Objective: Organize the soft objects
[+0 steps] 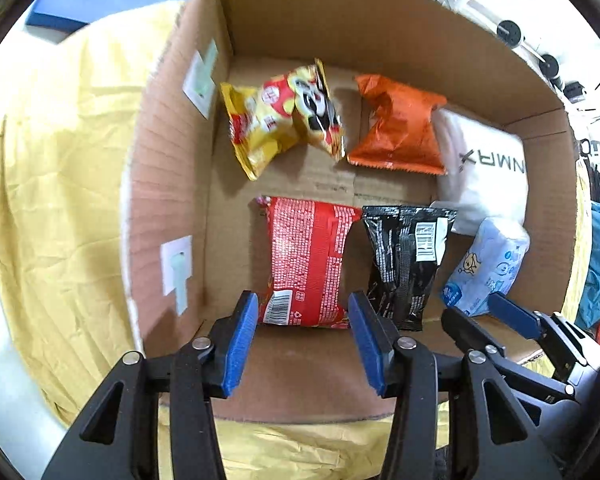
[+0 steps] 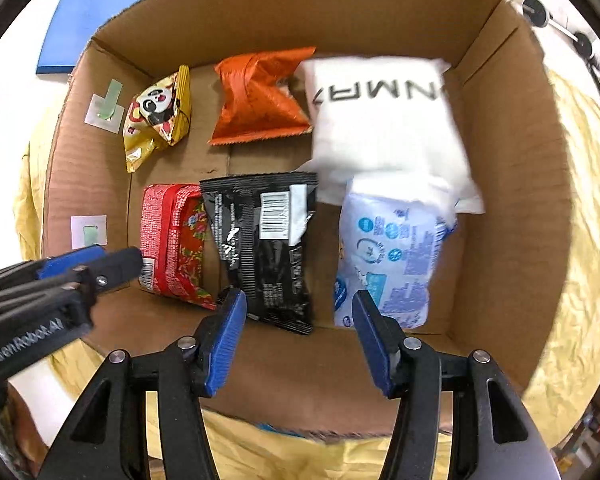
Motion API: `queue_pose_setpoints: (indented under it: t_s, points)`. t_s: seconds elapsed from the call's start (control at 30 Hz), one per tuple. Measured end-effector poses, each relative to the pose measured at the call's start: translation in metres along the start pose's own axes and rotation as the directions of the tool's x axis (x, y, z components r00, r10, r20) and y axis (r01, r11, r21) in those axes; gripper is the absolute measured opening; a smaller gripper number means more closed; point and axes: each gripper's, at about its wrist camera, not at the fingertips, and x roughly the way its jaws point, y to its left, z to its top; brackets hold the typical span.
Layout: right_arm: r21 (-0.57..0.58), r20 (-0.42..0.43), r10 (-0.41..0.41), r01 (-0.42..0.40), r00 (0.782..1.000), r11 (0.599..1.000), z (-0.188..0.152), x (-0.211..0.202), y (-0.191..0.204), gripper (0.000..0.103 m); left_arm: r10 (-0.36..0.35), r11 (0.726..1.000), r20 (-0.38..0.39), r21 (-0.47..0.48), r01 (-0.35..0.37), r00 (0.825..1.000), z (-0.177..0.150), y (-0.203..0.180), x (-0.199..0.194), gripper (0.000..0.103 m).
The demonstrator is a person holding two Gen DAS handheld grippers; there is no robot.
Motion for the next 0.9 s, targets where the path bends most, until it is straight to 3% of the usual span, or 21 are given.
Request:
queue_pose_setpoints:
  t_s: [0.07,0.23,0.3,0.4,0.47,0.57,0.63,0.67,0.73,0.9]
  points:
    - [-0.006,0.021,-0.024,0.024,1.0,1.0,-0.002,-0.006,-0.002,0.07,0.008,1.0,0.031,-0.003,-0.008,0.999,-0.005,0.001,-0.009,0.05]
    - [-0.013,0.054,-0.04,0.041,0.998,0.999,-0.007,-0.018,-0.017,0.07,0.025,1.0,0.095,-0.003,-0.025,0.995,-0.012,-0.003,-0.028,0.051]
    - [-0.01,0.067,-0.049,0.05,0.997,0.999,-0.008,-0.023,-0.02,0.072,0.035,0.999,0.118,0.0,-0.035,0.992,-0.013,-0.004,-0.035,0.067]
    - [-0.005,0.08,-0.046,0.047,0.996,0.999,-0.011,-0.033,-0.031,0.081,0.041,0.999,0.16,-0.002,-0.041,0.986,-0.018,-0.009,-0.044,0.077]
    - [-0.006,0.092,-0.054,0.055,0.994,0.998,-0.012,-0.036,-0.034,0.083,0.053,0.999,0.174,-0.003,-0.053,0.983,-0.01,-0.005,-0.051,0.091]
    - [0.003,0.106,-0.066,0.066,0.992,0.998,-0.015,-0.046,-0.043,0.086,0.084,0.996,0.187,0.004,-0.087,0.979,-0.01,-0.008,-0.05,0.092]
    - [0.003,0.117,-0.068,0.068,0.991,0.998,-0.016,-0.048,-0.045,0.095,0.085,0.996,0.191,0.007,-0.088,0.978,-0.012,-0.01,-0.048,0.094]
    - [0.001,0.122,-0.068,0.068,0.99,0.998,-0.017,-0.05,-0.046,0.097,0.084,0.996,0.192,0.005,-0.086,0.978,-0.013,-0.011,-0.048,0.101]
    - [0.009,0.134,-0.068,0.067,0.989,0.998,-0.019,-0.052,-0.049,0.102,0.08,0.997,0.201,0.001,-0.082,0.976,-0.016,-0.011,-0.05,0.103]
    - [0.014,0.154,-0.068,0.067,0.986,0.998,-0.022,-0.059,-0.051,0.103,0.094,0.995,0.235,-0.002,-0.096,0.967,-0.023,-0.016,-0.062,0.103]
